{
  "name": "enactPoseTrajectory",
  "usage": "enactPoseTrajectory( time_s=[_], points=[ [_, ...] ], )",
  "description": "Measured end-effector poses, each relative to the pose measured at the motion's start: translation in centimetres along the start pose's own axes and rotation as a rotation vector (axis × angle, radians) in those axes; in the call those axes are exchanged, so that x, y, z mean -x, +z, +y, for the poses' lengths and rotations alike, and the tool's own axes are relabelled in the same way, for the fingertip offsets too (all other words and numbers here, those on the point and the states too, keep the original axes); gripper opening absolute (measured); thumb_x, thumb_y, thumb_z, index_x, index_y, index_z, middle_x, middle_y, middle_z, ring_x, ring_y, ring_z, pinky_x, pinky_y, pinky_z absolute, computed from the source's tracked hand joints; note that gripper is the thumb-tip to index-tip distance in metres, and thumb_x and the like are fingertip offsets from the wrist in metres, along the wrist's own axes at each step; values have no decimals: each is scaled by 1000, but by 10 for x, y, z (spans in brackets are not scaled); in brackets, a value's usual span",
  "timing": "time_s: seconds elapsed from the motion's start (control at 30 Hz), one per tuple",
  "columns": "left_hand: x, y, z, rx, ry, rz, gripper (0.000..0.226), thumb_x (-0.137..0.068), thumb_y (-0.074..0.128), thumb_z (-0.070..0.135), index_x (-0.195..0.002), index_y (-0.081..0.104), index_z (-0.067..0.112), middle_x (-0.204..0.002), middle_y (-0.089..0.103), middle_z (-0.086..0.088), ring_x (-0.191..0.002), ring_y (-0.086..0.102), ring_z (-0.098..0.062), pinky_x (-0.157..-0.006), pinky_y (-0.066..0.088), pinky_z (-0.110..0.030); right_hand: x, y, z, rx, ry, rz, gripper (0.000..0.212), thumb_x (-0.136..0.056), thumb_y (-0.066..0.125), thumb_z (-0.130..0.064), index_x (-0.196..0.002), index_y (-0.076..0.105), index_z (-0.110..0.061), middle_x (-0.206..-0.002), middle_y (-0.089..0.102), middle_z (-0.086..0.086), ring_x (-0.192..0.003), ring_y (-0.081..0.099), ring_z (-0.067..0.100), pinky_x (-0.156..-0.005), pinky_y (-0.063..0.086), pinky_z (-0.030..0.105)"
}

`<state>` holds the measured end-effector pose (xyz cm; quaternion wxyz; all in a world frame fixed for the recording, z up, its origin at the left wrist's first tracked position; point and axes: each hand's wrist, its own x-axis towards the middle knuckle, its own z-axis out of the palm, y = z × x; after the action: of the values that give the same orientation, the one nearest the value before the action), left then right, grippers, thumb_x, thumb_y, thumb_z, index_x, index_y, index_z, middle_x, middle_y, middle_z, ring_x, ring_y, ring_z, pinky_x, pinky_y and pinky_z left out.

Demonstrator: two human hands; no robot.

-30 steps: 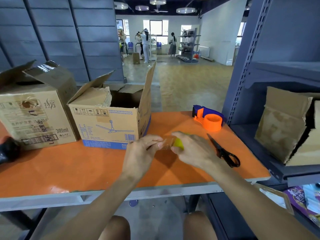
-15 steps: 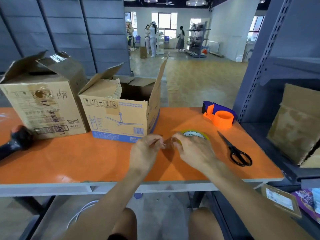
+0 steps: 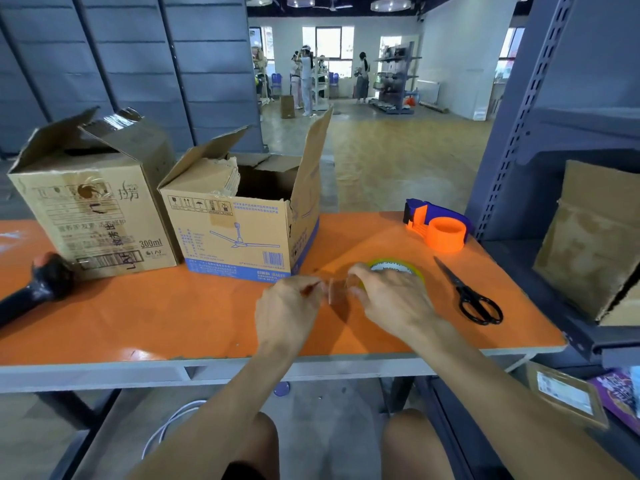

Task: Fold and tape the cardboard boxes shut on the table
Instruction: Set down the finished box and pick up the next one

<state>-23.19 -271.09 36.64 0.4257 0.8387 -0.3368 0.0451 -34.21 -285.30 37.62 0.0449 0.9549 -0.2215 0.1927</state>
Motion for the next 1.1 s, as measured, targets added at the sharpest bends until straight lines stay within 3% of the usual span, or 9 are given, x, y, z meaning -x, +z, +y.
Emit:
enactPoseTrajectory(
  time_s=[0.23,0.43,0.57,0.7,0.77,0.83,0.93,1.03,1.1],
  points=[
    [-1,0,-5,-313,94,47,25,-97,59,48,-90,73,28,-76,69,-5,-75,64,-35,-60,39,-31,-1,-4,-4,-1,5,-29,33,-102,51,-44,-131,47,-29,-74,65,-2,-70,65,22,-64,53,35],
    [0,-11,-10,-215,109,18,15,-97,63,38,-104,75,34,-94,77,6,-87,70,-27,-72,52,-34,1,-8,-4,1,-7,-36,39,-101,52,-47,-135,43,-28,-92,68,-2,-85,67,22,-73,56,39],
    [-2,-25,-5,-133,209,207,9,-96,60,26,-93,68,25,-86,65,7,-81,62,-24,-62,42,-32,2,-12,-3,-13,30,-43,54,-99,52,-54,-146,36,-30,-112,65,2,-107,63,25,-87,51,38],
    [-27,-52,5,-125,391,406,25,-95,61,30,-114,59,13,-112,53,-5,-100,51,-27,-80,43,-36,-1,-18,-2,-3,78,-40,66,-96,48,-63,-153,33,-31,-125,53,5,-121,49,25,-98,43,38],
    [-45,-65,13,-211,441,339,45,-96,64,38,-131,56,11,-129,50,-8,-112,52,-31,-88,48,-42,-7,-21,-4,-1,71,-2,66,-96,47,-64,-151,38,-29,-124,48,4,-122,44,26,-100,40,39],
    [-61,-72,21,-298,383,215,56,-96,62,49,-140,53,15,-138,49,-4,-113,58,-33,-84,53,-47,-14,-26,-8,-18,43,8,64,-96,46,-63,-149,42,-28,-123,46,3,-121,42,25,-102,37,39],
    [-77,-74,27,-443,336,140,46,-97,55,56,-124,62,19,-114,60,-2,-92,65,-36,-68,45,-39,-24,-31,-16,-64,-4,-30,61,-98,46,-60,-150,42,-27,-125,47,2,-122,41,24,-104,35,38],
    [-87,-74,29,-320,316,155,34,-100,56,46,-85,63,16,-82,56,0,-76,61,-33,-61,37,-37,-31,-36,-23,-96,-34,-35,61,-100,46,-56,-152,39,-25,-132,51,3,-127,41,25,-105,34,37],
    [-90,-77,32,-214,296,126,30,-100,58,39,-82,65,17,-76,64,1,-76,63,-28,-63,44,-38,-35,-40,-27,-138,-37,-36,63,-101,47,-54,-155,35,-22,-138,51,4,-131,41,26,-107,34,37]
  ],
)
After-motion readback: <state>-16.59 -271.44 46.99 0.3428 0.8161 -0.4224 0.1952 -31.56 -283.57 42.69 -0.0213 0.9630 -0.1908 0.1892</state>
